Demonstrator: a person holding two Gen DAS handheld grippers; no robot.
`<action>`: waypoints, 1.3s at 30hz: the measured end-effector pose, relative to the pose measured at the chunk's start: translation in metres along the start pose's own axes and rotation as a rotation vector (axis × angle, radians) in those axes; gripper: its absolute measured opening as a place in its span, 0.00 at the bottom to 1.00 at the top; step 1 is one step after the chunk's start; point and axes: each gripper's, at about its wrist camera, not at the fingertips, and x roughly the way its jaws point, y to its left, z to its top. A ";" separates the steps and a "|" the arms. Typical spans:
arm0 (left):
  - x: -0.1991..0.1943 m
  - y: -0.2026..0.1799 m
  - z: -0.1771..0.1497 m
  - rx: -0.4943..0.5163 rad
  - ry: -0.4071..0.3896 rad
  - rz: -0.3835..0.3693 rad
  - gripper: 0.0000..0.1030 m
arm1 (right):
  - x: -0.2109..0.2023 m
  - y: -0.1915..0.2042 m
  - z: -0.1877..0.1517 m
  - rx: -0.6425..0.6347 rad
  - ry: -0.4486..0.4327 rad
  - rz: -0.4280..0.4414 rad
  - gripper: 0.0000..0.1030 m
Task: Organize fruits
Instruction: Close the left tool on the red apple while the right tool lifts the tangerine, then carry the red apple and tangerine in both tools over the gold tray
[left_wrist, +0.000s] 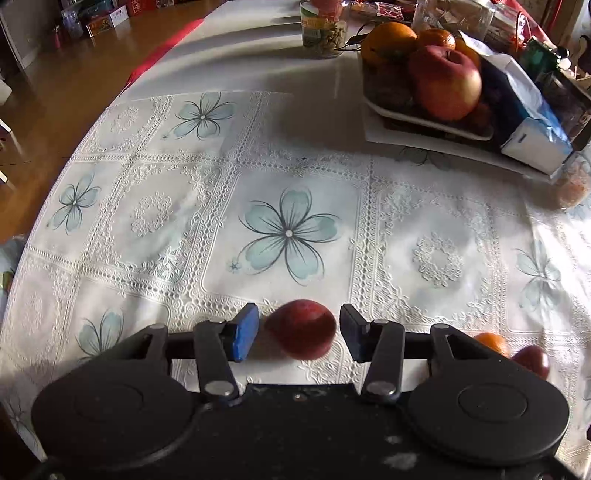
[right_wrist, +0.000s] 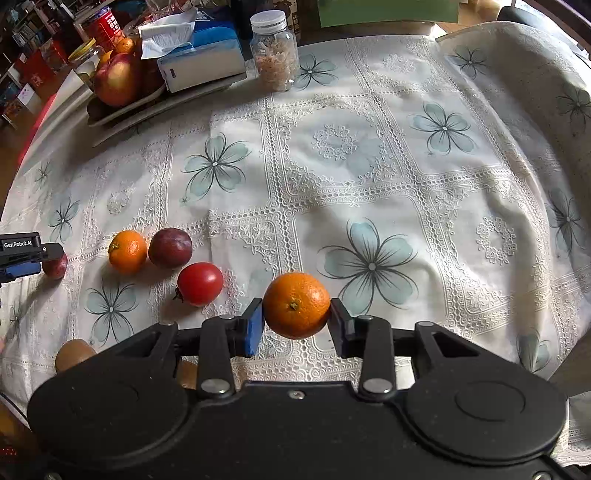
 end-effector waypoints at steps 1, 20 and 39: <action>0.003 0.000 0.001 -0.004 0.003 0.002 0.49 | 0.001 0.000 0.000 -0.002 0.002 -0.002 0.45; 0.018 -0.009 -0.006 0.033 -0.023 0.008 0.42 | 0.005 0.001 -0.002 -0.009 0.028 -0.010 0.45; -0.144 -0.029 -0.105 0.022 -0.162 -0.115 0.42 | -0.037 -0.004 -0.020 0.005 -0.091 0.000 0.45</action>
